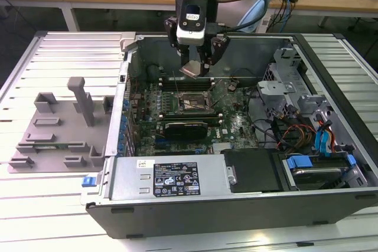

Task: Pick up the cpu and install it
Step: 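Place the cpu into insertion slot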

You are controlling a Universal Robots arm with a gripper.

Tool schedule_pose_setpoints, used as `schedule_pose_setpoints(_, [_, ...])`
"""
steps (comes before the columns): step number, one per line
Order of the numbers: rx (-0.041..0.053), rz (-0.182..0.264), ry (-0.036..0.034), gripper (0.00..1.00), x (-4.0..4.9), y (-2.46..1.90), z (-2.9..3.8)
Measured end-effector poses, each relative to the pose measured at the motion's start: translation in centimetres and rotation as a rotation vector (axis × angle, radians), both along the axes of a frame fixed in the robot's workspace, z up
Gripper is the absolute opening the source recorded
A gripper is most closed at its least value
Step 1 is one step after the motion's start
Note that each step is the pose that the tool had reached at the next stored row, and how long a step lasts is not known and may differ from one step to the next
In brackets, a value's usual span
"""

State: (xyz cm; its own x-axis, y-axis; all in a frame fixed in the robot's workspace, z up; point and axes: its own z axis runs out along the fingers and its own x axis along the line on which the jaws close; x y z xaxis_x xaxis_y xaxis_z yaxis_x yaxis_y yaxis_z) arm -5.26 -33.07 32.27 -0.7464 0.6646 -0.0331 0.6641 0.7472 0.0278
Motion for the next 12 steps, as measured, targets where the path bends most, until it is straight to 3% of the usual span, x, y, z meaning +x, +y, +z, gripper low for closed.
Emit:
schedule_pose_setpoints(6, [0.0000,-0.105,0.0000,0.54,0.00,0.00,-0.04])
schedule_pose_setpoints(12, [0.0001,-0.263,0.0000,0.54,0.00,0.00,-0.11])
